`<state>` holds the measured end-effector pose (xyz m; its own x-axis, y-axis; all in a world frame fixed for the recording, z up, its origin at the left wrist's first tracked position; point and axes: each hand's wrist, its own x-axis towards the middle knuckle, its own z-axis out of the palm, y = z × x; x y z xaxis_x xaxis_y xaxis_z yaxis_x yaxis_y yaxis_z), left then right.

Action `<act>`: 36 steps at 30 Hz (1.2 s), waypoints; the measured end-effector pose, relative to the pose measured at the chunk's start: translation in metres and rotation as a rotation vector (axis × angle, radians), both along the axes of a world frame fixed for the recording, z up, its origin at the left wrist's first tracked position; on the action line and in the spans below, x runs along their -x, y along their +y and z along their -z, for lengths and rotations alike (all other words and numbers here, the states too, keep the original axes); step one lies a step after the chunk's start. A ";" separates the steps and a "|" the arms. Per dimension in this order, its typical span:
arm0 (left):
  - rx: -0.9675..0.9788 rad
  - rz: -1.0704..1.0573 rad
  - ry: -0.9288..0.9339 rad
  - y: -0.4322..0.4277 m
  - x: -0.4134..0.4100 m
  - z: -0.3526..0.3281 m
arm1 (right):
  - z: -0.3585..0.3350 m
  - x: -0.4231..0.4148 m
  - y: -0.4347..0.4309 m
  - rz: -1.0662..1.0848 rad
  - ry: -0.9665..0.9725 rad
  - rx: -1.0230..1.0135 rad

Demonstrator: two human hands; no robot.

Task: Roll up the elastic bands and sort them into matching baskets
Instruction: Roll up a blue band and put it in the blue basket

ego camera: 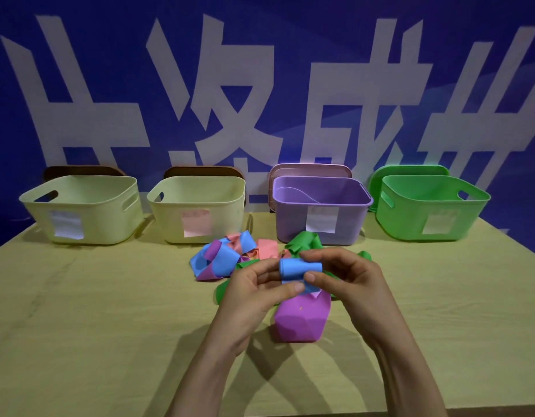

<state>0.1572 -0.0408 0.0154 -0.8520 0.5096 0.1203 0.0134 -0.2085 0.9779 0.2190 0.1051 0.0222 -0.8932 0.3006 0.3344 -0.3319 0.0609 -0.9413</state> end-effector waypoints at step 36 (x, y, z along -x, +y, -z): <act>0.159 -0.094 0.113 -0.016 0.014 0.003 | 0.005 0.018 -0.020 0.068 -0.095 -0.011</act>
<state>0.1428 -0.0563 0.0122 -0.8821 0.4490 0.1427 0.1374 -0.0446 0.9895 0.2006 0.0853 0.0167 -0.8986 0.3588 0.2525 -0.2358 0.0905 -0.9676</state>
